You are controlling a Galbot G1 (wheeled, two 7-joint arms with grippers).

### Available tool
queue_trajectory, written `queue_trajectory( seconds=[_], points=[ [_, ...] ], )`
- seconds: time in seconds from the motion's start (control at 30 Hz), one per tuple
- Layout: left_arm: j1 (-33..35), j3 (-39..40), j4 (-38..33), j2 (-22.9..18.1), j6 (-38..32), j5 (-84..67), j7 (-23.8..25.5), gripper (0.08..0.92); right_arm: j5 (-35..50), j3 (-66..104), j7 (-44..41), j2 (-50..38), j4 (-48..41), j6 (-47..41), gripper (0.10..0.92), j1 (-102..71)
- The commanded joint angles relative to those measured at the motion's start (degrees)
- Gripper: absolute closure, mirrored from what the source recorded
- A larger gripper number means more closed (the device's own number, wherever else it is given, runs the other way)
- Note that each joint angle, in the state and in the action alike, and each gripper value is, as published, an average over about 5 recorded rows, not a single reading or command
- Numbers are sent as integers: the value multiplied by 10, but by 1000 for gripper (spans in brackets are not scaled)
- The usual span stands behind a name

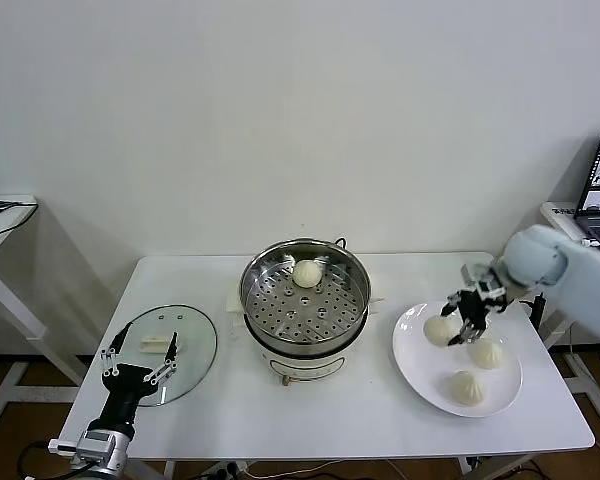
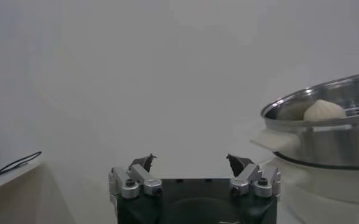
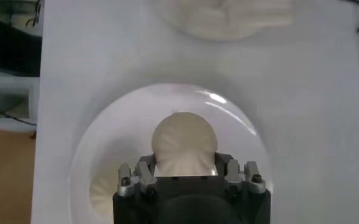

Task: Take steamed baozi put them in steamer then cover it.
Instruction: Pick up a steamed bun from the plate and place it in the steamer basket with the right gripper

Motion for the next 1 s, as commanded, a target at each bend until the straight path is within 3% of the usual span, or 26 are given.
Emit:
queue_trajectory(
  seconds=[0.03,0.47,1.0],
  points=[
    [0,1,-8,0,0,-2,-1,177,147,-216,6,22,72,-52,364,304],
    [-2,-16,-10,1,0,-20,2,177,230,-226,66,243,87,-156,364,296],
    [-6,-40,-16,3,7,-36,4,177,165,-136,86,461,-116,-171,364,100]
  ],
)
